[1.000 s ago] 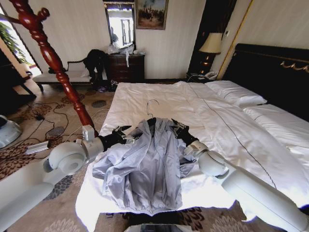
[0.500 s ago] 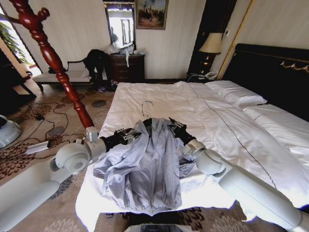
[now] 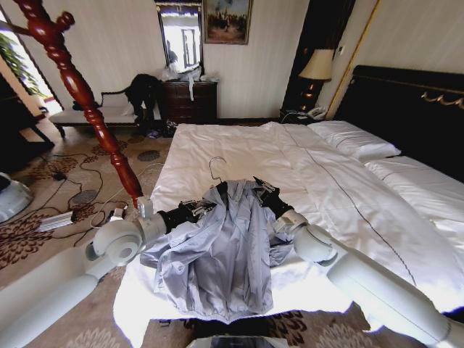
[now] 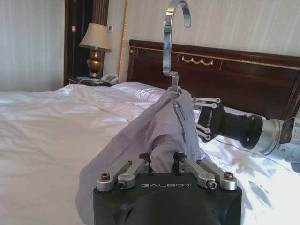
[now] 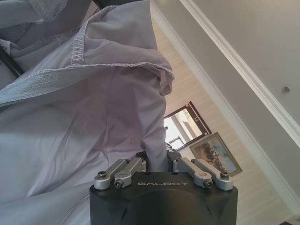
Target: Pick up the clothes from the bed and hang them on the clothes hanger.
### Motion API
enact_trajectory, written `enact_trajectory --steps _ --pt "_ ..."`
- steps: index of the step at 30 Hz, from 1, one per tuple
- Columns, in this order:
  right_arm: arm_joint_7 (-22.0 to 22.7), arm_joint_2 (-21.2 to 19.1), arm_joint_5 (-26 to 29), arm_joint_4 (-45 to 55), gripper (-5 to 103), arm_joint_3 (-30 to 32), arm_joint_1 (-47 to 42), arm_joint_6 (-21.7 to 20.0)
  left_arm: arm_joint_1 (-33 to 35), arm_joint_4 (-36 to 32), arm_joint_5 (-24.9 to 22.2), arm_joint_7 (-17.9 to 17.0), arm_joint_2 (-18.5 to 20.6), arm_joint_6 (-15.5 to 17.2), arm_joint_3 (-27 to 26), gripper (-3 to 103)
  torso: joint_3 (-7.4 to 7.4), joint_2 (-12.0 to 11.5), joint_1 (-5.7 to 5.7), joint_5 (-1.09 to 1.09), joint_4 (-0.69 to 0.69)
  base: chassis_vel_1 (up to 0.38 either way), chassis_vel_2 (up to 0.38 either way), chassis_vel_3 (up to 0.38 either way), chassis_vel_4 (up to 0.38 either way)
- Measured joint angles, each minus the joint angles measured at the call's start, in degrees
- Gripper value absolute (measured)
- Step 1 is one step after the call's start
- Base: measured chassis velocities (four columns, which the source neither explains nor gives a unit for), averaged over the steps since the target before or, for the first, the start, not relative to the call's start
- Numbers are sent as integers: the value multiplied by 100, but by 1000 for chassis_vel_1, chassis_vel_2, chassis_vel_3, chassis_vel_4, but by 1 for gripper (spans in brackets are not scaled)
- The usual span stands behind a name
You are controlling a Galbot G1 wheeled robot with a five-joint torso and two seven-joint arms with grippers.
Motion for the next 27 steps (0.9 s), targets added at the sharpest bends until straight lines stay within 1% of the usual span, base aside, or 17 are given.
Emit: enact_trajectory --steps 7,9,10,11,12,13,14,17,19,23,25,27 --pt "66 30 111 20 19 -24 72 0 -2 -48 -7 -81 22 -5 -51 20 0 0 0 0 0 0 0 0 0" --pt "95 30 214 60 19 -25 62 -30 19 -50 83 -185 34 3 -64 20 0 0 0 0 0 0 0 0 0" --pt "112 35 258 95 24 -25 51 -46 33 -34 109 -254 35 11 -64 20 0 0 0 0 0 0 0 0 0" --pt "121 35 286 118 24 -24 37 -55 51 -33 113 -292 32 10 -63 20 0 0 0 -1 1 0 0 0 0" --pt "116 38 294 154 29 -33 20 -47 64 -37 94 -344 18 -8 -65 18 0 0 0 -1 0 0 0 0 0" --pt "116 38 294 154 29 -33 20 -47 64 -37 94 -344 18 -8 -65 18 0 0 0 -1 0 0 0 0 0" --pt "117 35 305 158 34 -30 -7 -53 70 -51 46 -398 10 -24 -86 16 0 0 0 -2 2 0 0 0 0" --pt "123 26 387 219 50 -12 -69 -69 75 -107 -11 -444 13 -34 -127 16 0 0 0 0 -1 0 0 0 0" --pt "127 20 400 232 50 -7 -76 -76 76 -114 -15 -445 21 -38 -136 16 0 0 0 0 -1 0 0 0 0" --pt "142 -32 431 298 72 78 -177 -83 115 -136 -12 -530 37 -43 -190 16 0 0 0 0 1 0 0 0 0" --pt "146 -51 452 317 72 123 -230 -83 130 -140 -7 -554 37 -43 -207 16 0 0 0 0 1 0 0 0 0" --pt "167 -119 520 375 83 301 -429 -81 176 -158 -1 -613 47 -45 -261 16 0 0 0 0 0 0 0 0 0"
